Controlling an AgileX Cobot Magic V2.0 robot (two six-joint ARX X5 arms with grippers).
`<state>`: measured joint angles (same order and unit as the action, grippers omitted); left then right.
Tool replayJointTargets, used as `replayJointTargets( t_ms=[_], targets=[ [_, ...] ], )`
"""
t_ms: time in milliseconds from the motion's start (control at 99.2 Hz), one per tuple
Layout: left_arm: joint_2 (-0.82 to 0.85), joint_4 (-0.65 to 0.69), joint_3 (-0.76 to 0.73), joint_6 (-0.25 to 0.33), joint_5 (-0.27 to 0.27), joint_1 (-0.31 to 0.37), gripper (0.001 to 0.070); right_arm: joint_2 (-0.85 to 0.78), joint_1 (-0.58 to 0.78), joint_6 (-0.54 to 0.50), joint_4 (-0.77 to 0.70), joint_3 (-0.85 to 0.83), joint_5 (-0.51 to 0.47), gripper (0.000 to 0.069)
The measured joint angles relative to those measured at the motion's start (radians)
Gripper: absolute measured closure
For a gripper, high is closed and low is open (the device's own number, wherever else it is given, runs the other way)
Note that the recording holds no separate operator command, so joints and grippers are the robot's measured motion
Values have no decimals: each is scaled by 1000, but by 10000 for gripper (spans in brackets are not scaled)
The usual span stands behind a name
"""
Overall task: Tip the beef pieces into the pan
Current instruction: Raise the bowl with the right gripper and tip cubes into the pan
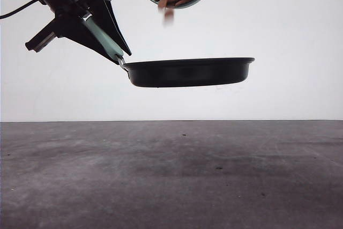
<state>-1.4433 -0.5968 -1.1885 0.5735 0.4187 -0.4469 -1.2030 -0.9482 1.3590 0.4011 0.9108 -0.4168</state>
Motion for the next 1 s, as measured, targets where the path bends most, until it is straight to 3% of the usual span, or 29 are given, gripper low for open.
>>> replayJointTargets(
  t_ms=[282,454,585,998],
  targets=[
    [0,25,-17,3,0,11,654,-3,29,7,25,0,100,676],
    [0,29,-18,4,0,27,654,-6,64,6,137,0,111,676],
    [0,32,-18,4,-1,44,654,-18,114,0,141,0,134,676],
    [-1,48,-18,4,-1,65,654,-27,147,-149,188,0,153,677]
  ],
)
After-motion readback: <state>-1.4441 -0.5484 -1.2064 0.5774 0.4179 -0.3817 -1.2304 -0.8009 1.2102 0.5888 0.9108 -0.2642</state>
